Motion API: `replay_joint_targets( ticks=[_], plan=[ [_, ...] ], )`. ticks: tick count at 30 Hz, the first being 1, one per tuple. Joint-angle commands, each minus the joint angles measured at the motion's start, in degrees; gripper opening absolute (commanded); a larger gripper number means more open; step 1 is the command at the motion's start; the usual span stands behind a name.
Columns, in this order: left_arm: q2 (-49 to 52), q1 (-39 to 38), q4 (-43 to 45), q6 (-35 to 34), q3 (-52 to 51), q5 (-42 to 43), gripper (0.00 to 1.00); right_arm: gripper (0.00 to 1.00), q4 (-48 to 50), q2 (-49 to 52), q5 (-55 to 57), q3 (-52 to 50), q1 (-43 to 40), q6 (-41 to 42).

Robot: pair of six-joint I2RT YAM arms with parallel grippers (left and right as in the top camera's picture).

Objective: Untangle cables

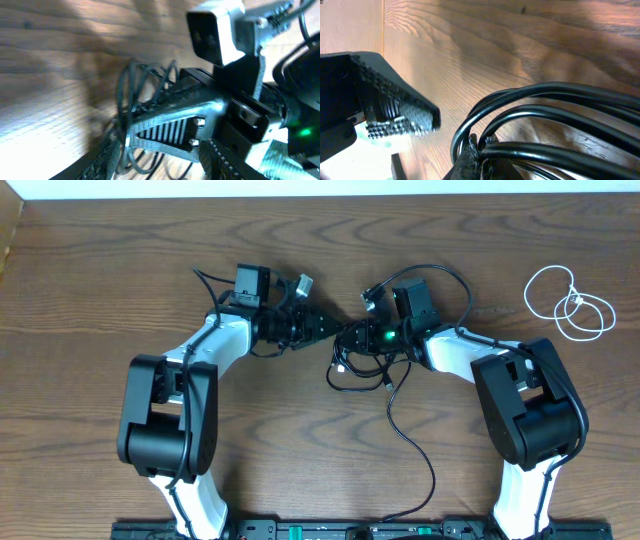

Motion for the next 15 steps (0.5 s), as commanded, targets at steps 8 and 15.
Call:
replay_joint_targets(
  ticks=[8, 15],
  plan=[
    [0.0, -1.0, -5.8, 7.0, -0.7, -10.3, 0.45, 0.01, 0.2, -0.5, -3.0, 1.0, -0.7, -2.2],
    [0.2, -1.4, -6.6, 7.8, -0.7, -11.7, 0.45, 0.01, 2.4, -0.5, -6.0, 1.0, -0.8, -2.6]
  ],
)
